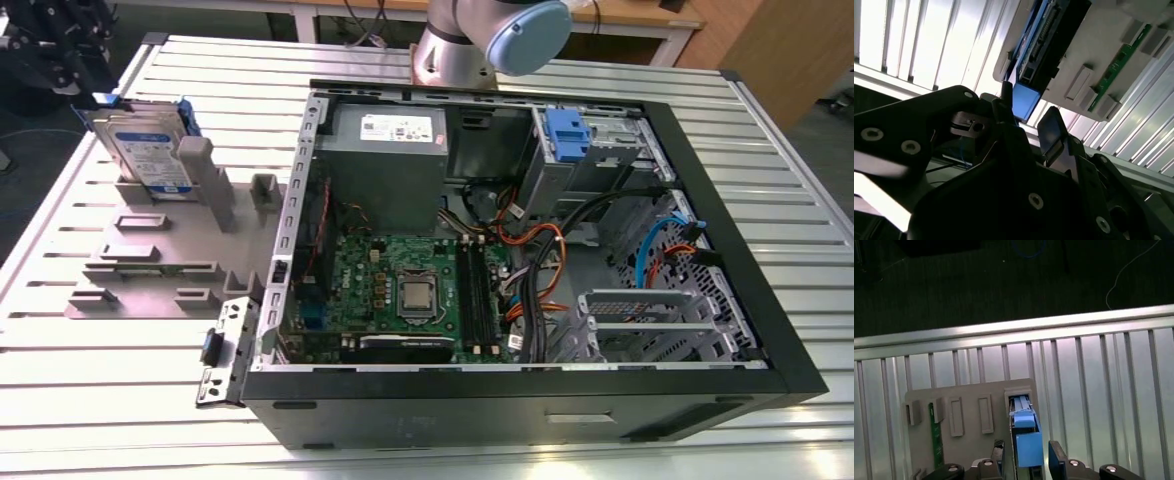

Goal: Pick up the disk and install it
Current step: 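Pick up the disk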

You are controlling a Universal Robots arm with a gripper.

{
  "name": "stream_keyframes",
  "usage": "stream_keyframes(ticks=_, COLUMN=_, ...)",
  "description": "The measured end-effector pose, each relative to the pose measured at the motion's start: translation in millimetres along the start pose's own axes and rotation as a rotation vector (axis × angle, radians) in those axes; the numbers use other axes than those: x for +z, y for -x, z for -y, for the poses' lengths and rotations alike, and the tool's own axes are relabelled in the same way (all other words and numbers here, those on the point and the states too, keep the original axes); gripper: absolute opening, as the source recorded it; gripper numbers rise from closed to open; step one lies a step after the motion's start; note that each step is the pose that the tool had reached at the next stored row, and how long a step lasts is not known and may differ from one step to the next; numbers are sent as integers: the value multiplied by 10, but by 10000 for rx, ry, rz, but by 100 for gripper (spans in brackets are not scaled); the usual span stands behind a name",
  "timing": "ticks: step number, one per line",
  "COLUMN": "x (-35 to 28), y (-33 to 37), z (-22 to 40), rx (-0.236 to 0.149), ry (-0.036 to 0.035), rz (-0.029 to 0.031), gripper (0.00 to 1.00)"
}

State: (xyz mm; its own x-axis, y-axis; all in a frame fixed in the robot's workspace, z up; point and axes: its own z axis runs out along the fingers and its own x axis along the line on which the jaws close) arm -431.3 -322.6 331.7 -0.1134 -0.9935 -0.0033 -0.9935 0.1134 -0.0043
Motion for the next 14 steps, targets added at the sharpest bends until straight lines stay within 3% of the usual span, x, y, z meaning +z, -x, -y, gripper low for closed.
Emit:
stream_keyframes(ticks=7, x=51, y=-3, z=-42, rx=-347, ry=-5, rz=4, gripper=49)
stream_keyframes(ticks=8, x=62, y=-4, z=-50, rx=-370, ry=-9, rz=4, gripper=55)
stream_keyframes(ticks=14, x=110, y=-3, z=-55, rx=-627, ry=-22, rz=6, gripper=55)
